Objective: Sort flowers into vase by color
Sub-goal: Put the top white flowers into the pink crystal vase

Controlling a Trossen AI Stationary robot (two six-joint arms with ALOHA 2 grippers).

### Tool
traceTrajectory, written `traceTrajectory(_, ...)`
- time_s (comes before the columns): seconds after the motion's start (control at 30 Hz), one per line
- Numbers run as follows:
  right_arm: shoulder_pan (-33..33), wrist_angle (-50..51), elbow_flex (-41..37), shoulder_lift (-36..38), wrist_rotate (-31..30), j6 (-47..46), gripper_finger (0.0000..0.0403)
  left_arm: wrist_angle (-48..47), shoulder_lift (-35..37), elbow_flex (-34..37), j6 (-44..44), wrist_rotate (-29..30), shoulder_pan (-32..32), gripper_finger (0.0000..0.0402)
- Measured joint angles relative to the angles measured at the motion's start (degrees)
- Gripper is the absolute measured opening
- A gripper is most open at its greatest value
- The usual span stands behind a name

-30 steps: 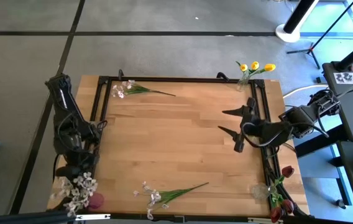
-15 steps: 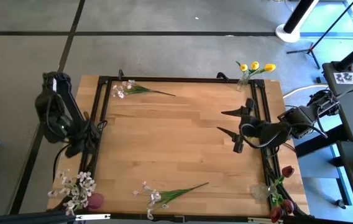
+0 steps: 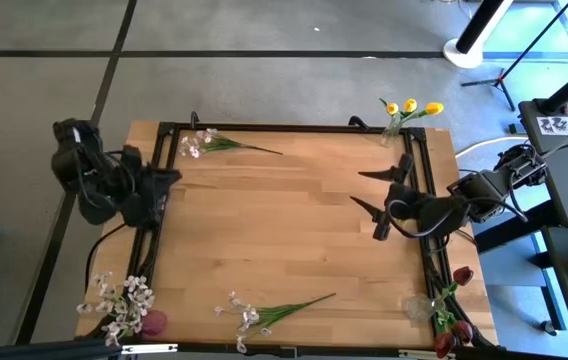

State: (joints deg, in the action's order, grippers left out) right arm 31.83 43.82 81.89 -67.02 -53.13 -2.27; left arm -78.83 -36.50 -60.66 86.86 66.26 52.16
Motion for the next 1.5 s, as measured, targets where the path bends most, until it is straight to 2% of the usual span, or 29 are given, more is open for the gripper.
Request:
traceTrajectory(0.1,0.00,-1.11,0.00,0.28,-2.02,4.25,0.0260,0.84,-1.98,0.00,-0.30,2.19,-6.31,0.0105)
traceTrajectory(0.2,0.00,-2.16,0.00,0.94,-4.93,7.31,0.0260,3.85,-4.87,0.02,-2.64,1.11,-13.60,0.0105)
traceTrajectory(0.33,-0.12,-2.69,0.00,1.52,-7.84,9.87,0.0260,12.84,-10.61,0.02,-11.22,-4.68,-22.99,0.0105)
traceTrajectory(0.47,-2.08,-2.71,0.00,1.70,-7.39,11.44,0.0260,20.98,-18.14,0.07,-13.12,-10.69,-33.37,0.0105)
traceTrajectory(0.67,-6.42,-3.36,0.00,1.62,-0.95,11.61,0.0260,25.11,-30.04,0.09,-4.26,-12.34,-49.42,0.0105)
traceTrajectory(0.8,-8.76,-3.44,0.00,1.53,3.10,11.50,0.0269,27.13,-36.94,0.09,8.08,-13.29,-58.34,0.0105)
traceTrajectory(0.93,-11.28,-3.38,0.00,1.53,5.75,8.08,0.0311,29.41,-42.82,0.72,18.03,-21.38,-67.85,0.0105)
traceTrajectory(1.07,-14.74,-3.29,0.00,1.53,7.76,5.65,0.0362,35.55,-49.52,1.09,16.46,-33.25,-78.60,0.0105)
traceTrajectory(1.17,-17.19,-3.14,0.00,1.53,8.33,5.56,0.0386,40.33,-54.17,1.11,16.28,-41.75,-85.85,0.0105)
traceTrajectory(1.37,-22.98,-0.91,0.00,1.53,13.19,5.54,0.0391,43.44,-60.26,1.11,20.35,-51.41,-95.55,0.0106)
traceTrajectory(1.5,-27.77,1.33,0.00,1.53,15.69,6.33,0.0387,48.74,-62.95,1.14,22.28,-54.11,-99.16,0.0106)
